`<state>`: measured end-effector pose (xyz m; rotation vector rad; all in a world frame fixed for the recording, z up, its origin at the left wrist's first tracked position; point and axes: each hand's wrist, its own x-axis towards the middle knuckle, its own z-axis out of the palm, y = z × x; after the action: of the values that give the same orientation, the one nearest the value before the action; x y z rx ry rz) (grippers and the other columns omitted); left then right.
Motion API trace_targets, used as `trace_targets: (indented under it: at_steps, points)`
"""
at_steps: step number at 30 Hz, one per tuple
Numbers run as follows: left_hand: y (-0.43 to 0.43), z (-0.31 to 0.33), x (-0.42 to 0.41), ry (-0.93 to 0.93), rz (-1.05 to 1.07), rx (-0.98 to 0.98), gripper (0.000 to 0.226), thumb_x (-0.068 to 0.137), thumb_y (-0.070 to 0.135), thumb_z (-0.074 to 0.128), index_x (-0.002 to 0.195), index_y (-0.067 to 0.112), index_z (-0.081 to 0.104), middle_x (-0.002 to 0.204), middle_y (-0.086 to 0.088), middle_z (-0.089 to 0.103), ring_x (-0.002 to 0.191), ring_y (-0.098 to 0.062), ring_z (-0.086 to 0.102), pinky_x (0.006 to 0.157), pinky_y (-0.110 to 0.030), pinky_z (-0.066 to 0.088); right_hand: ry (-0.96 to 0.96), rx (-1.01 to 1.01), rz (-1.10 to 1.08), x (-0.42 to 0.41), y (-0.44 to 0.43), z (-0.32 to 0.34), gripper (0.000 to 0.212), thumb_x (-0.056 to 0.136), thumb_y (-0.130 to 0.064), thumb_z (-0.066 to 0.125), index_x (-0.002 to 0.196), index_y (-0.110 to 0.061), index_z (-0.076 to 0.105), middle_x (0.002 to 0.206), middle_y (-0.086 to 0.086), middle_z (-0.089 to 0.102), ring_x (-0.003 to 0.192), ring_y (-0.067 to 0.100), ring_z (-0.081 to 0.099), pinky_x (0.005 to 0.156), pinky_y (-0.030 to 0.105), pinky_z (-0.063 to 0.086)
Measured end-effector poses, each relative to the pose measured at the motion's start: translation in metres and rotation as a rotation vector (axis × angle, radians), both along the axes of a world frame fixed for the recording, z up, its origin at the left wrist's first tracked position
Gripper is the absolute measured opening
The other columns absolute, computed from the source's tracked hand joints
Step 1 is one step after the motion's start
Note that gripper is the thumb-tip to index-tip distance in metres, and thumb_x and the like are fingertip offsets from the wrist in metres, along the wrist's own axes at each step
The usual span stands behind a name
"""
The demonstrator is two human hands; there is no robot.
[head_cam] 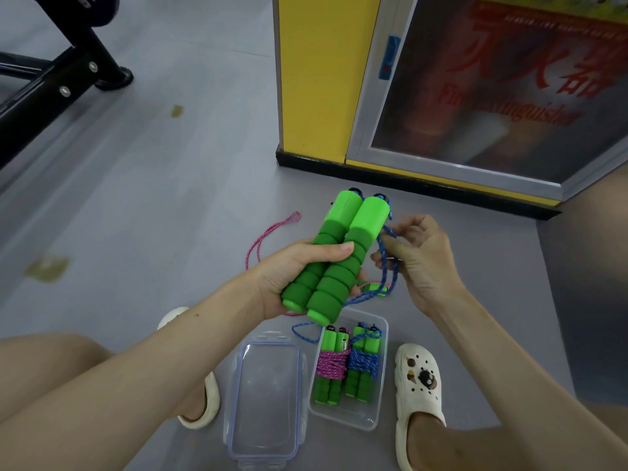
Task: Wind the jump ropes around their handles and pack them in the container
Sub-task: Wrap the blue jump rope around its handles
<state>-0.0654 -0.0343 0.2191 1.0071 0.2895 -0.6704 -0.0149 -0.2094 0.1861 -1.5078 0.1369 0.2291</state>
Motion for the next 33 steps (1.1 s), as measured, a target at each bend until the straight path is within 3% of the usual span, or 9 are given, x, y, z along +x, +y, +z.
trace_targets:
  at_steps: [4,10,14,16,18,22,27,30,33]
  points:
    - [-0.001,-0.001,0.001,0.007,0.018,0.003,0.025,0.075,0.019,0.059,0.097,0.006,0.062,0.075,-0.012,0.069,0.056,-0.019,0.067,0.047,-0.025,0.053,-0.116,-0.216,0.075,-0.004,0.002,0.002,0.021,0.083,0.007,0.063,0.075,-0.010,0.054,0.081,0.007,0.063,0.043,0.018,0.061,0.045,0.024,0.050]
    - [-0.004,-0.004,0.004,0.025,0.080,0.000,0.017,0.084,0.017,0.057,0.094,0.005,0.063,0.075,-0.011,0.068,0.054,-0.018,0.066,0.047,-0.025,0.054,0.028,-0.258,0.202,-0.008,0.007,-0.002,0.018,0.093,-0.014,0.057,0.078,-0.019,0.066,0.074,0.002,0.063,0.046,0.008,0.052,0.049,0.020,0.047]
    - [-0.005,-0.008,0.008,0.046,0.180,0.019,0.016,0.090,0.017,0.055,0.093,0.005,0.064,0.072,-0.008,0.069,0.055,-0.016,0.066,0.052,-0.022,0.055,0.141,-0.162,0.259,-0.007,0.011,-0.002,0.023,0.094,-0.026,0.053,0.081,-0.018,0.070,0.075,-0.005,0.070,0.072,0.007,0.062,0.072,0.016,0.048]
    - [-0.006,-0.009,0.009,0.040,0.197,0.042,0.014,0.092,0.017,0.055,0.093,0.007,0.064,0.070,-0.006,0.070,0.056,-0.017,0.066,0.053,-0.022,0.055,0.138,-0.163,0.268,-0.006,0.010,-0.002,0.017,0.090,-0.027,0.059,0.085,-0.015,0.069,0.080,-0.006,0.068,0.076,0.005,0.060,0.072,0.011,0.046]
    - [-0.006,-0.010,0.009,0.027,0.215,0.060,0.011,0.092,0.015,0.056,0.091,0.008,0.065,0.070,-0.006,0.070,0.056,-0.017,0.066,0.053,-0.023,0.056,0.132,-0.137,0.218,-0.007,0.010,-0.004,0.012,0.088,-0.022,0.062,0.083,-0.012,0.067,0.074,-0.004,0.065,0.073,0.010,0.056,0.071,0.017,0.047]
    - [-0.006,-0.009,0.010,0.008,0.231,0.081,0.009,0.089,0.014,0.060,0.091,0.006,0.064,0.075,-0.010,0.068,0.059,-0.020,0.067,0.054,-0.026,0.056,0.156,-0.041,0.113,-0.007,0.009,-0.004,0.023,0.097,-0.019,0.048,0.082,-0.009,0.062,0.067,-0.002,0.066,0.068,0.014,0.064,0.074,0.029,0.053]
    - [-0.005,-0.010,0.011,-0.013,0.236,0.103,0.011,0.088,0.013,0.062,0.095,0.005,0.064,0.083,-0.012,0.068,0.063,-0.021,0.066,0.055,-0.027,0.056,0.233,0.073,-0.019,-0.005,0.010,-0.002,0.011,0.098,-0.005,0.045,0.104,-0.012,0.050,0.074,0.011,0.060,0.048,0.016,0.058,0.057,0.032,0.054]
    - [-0.003,-0.009,0.012,-0.020,0.237,0.101,0.014,0.088,0.013,0.061,0.098,0.004,0.064,0.083,-0.012,0.068,0.063,-0.020,0.066,0.055,-0.026,0.056,0.214,-0.097,0.068,-0.005,0.009,-0.002,0.022,0.094,0.008,0.043,0.092,-0.012,0.050,0.082,0.015,0.060,0.046,0.014,0.059,0.045,0.024,0.050]
    - [-0.003,-0.010,0.011,-0.038,0.232,0.101,0.021,0.087,0.012,0.061,0.105,0.000,0.063,0.083,-0.013,0.067,0.062,-0.021,0.066,0.054,-0.027,0.055,0.210,-0.197,0.167,-0.009,0.010,-0.005,0.019,0.089,0.011,0.052,0.085,-0.006,0.059,0.079,0.014,0.063,0.045,0.012,0.061,0.044,0.020,0.050]
